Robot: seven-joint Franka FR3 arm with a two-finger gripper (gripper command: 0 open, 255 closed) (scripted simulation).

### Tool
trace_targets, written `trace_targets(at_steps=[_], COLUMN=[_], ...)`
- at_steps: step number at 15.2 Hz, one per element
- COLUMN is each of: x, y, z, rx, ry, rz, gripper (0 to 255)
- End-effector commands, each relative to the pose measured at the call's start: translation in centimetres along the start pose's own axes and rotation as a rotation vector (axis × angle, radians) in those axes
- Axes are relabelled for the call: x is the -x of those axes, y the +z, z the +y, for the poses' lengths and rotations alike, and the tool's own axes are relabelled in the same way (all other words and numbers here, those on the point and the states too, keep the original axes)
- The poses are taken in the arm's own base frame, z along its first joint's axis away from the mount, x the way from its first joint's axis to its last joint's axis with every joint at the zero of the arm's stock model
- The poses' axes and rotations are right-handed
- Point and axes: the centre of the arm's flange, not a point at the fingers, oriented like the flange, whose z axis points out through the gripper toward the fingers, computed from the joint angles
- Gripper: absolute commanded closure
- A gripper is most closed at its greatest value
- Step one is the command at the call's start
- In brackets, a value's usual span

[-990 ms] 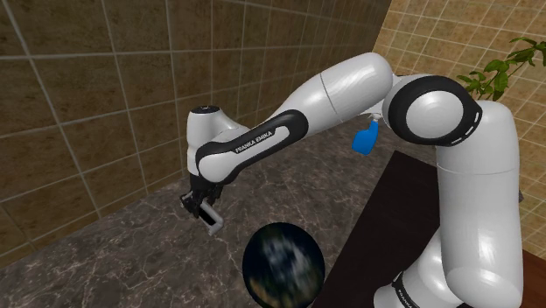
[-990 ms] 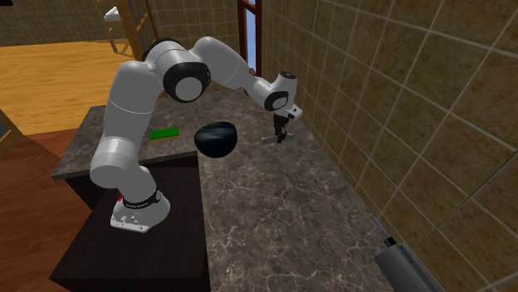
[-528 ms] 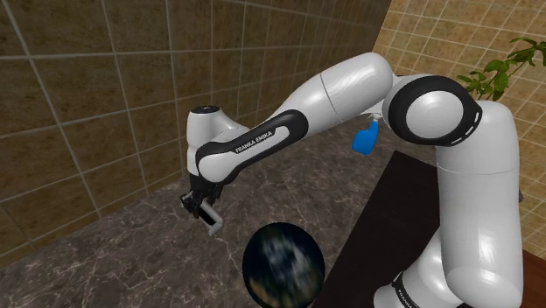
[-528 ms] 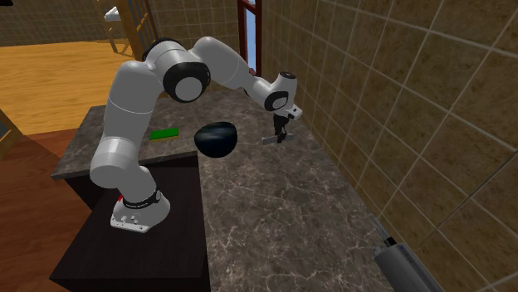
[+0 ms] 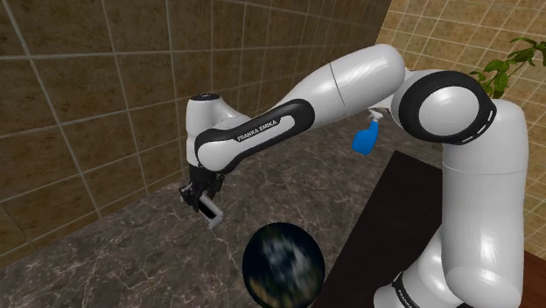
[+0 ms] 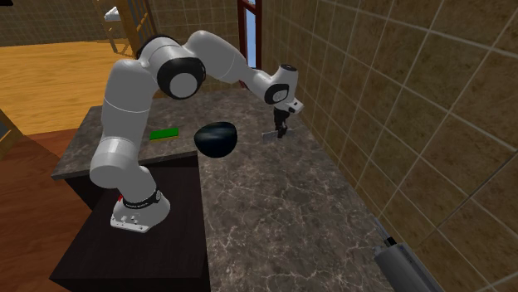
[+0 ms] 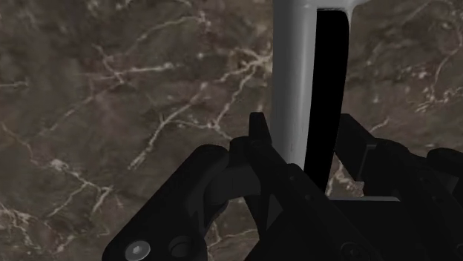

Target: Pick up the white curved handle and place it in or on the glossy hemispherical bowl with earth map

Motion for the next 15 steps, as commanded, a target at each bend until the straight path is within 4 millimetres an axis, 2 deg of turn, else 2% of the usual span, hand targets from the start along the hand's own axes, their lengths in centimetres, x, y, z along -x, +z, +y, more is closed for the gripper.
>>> trace_targets(at_steps=[1, 15], x=[0.1, 0.4], y=[-1.1, -8.5], z=[-0.1, -0.6], rx=[0.0, 0.0], ry=[0.0, 0.0], rz=[0.0, 0.0], gripper=[255, 255])
